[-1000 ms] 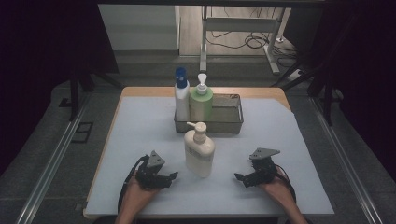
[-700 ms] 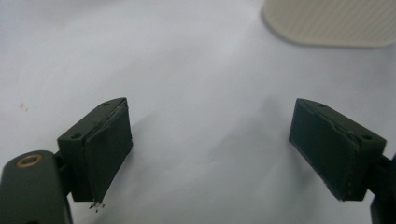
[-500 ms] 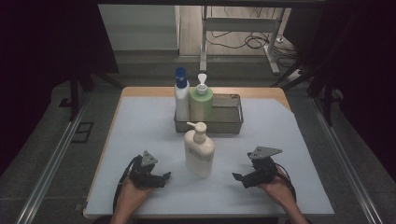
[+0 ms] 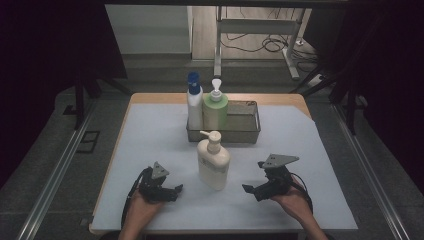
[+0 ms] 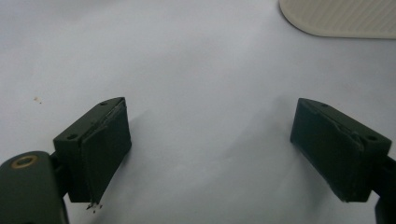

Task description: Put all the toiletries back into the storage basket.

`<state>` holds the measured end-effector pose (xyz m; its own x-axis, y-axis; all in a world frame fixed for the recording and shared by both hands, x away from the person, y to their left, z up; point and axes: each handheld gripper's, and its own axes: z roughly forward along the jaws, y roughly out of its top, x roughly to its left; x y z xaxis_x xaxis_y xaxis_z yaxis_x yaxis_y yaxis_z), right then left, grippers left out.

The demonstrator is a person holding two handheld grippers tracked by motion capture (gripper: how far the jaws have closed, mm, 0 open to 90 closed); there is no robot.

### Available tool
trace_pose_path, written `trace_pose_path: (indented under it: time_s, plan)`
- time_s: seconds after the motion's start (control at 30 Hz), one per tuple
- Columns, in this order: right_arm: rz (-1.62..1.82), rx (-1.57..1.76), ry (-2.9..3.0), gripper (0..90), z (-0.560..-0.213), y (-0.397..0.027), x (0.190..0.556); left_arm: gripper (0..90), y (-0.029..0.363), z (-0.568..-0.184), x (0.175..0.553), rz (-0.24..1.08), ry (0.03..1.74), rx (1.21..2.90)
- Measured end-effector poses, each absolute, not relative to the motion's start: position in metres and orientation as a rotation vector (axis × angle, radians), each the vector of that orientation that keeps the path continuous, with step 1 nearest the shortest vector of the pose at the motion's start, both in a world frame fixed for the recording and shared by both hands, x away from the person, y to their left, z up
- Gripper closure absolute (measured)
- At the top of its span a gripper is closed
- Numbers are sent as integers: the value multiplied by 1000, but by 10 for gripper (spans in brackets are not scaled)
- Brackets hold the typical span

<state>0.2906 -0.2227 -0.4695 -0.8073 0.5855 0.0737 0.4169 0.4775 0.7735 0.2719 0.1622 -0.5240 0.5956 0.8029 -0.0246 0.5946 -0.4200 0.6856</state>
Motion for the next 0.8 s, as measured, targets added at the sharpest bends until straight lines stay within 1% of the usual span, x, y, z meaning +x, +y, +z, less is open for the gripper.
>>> trace_pose_path:
  time_s: [0.4, 0.8]
  plan:
    - [1265, 850, 2526, 0, -459, -202, 290, 118, 162, -524, 272, 408, 1101, 2162]
    - [1271, 818, 2529, 23, -451, -183, 290, 118, 162, -524, 272, 408, 1101, 2162]
